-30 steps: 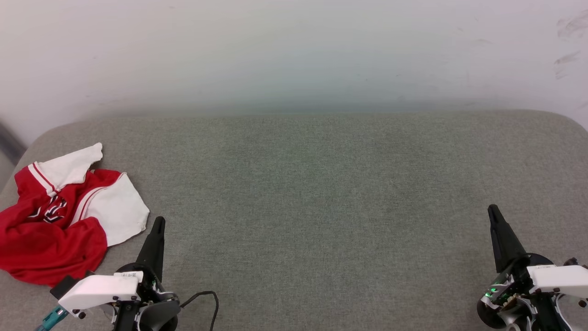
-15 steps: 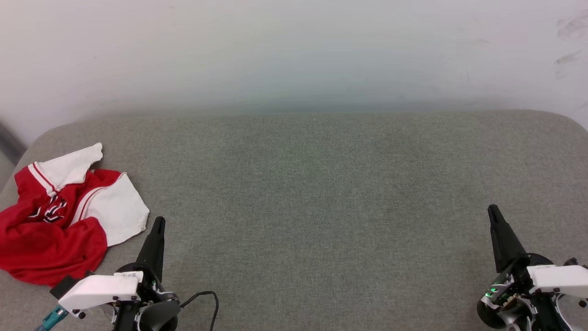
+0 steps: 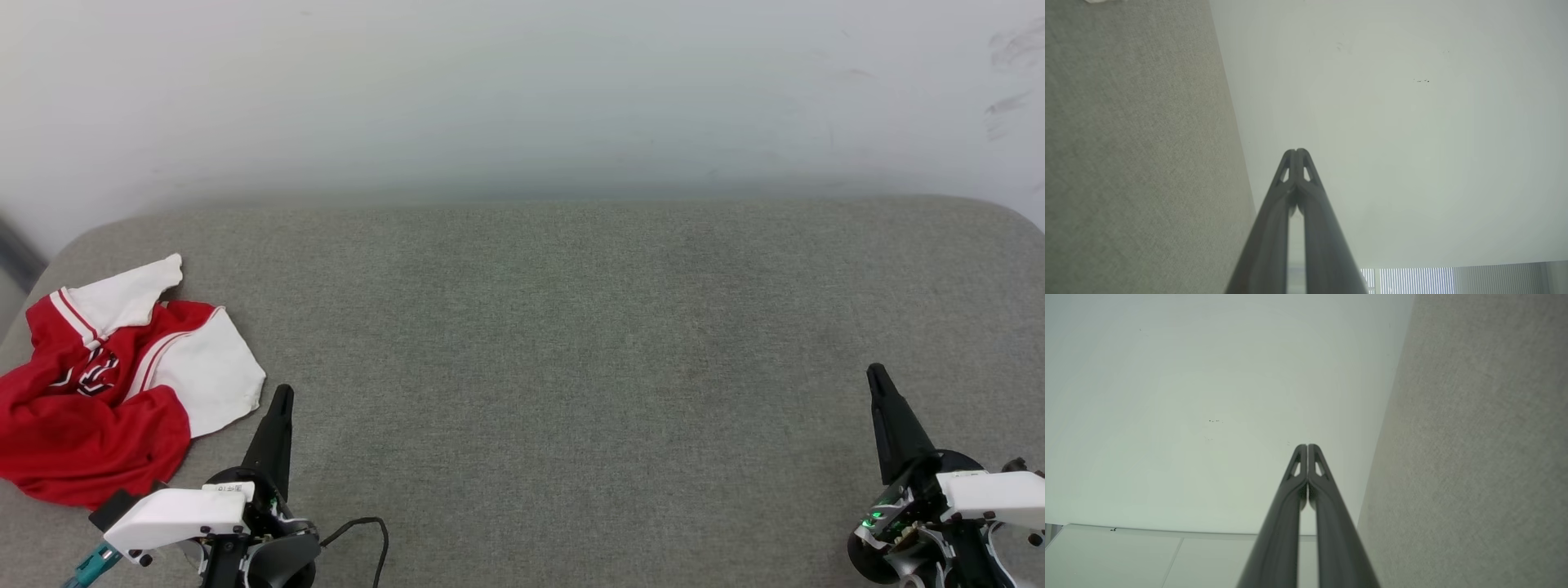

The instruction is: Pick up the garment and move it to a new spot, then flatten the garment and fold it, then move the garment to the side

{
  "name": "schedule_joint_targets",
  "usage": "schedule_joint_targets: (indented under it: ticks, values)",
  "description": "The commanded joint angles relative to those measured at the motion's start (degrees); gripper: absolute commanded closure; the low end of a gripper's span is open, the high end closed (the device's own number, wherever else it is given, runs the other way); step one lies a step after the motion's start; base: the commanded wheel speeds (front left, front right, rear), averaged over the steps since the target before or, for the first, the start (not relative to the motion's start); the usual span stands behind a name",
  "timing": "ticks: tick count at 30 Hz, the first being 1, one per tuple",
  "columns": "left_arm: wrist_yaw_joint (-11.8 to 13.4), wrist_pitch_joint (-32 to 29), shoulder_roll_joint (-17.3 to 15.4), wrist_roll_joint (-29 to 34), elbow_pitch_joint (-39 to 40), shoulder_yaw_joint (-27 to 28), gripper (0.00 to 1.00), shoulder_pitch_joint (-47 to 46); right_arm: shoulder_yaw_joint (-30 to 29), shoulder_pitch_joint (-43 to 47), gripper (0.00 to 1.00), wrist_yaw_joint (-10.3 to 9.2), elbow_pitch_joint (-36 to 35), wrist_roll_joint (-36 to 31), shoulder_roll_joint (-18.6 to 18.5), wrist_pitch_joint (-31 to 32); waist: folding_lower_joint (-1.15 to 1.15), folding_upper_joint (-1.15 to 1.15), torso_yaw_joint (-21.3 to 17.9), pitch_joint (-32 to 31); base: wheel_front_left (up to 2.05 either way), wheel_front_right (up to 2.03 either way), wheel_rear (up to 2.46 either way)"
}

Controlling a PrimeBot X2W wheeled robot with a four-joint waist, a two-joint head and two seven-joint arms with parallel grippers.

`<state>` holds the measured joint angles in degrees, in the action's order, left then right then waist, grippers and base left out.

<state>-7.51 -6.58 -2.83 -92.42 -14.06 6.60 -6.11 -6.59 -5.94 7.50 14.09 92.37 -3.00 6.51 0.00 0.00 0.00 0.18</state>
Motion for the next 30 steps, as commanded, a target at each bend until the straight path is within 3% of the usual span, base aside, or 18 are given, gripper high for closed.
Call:
schedule_joint_targets:
  ticks: [1,20,21,30]
  values:
    - [-0.2,-0.1,0.1,0.0,0.0,0.1,1.00,-0.3,0.1,-0.6,1.00,-0.02,0.1,0.1,0.2,0.0,0.00,0.00,0.0,0.0,0.00,0.00,0.00]
    - [-0.2,-0.1,0.1,0.0,0.0,0.1,1.00,-0.3,0.1,-0.6,1.00,-0.02,0.1,0.1,0.2,0.0,0.00,0.00,0.0,0.0,0.00,0.00,0.00]
    - [0.0,0.0,0.0,0.0,0.0,0.0,0.00,0.0,0.0,0.0,0.00,0.00,0.0,0.0,0.0,0.0,0.00,0.00,0.0,0.0,0.00,0.00,0.00]
    - [0.0,1.9,0.1,-0.2,-0.1,-2.3,0.00,0.0,0.9,0.8,0.00,-0.01,-0.7,-0.2,0.0,-1.9,0.00,0.00,0.0,0.1,0.00,0.00,0.00]
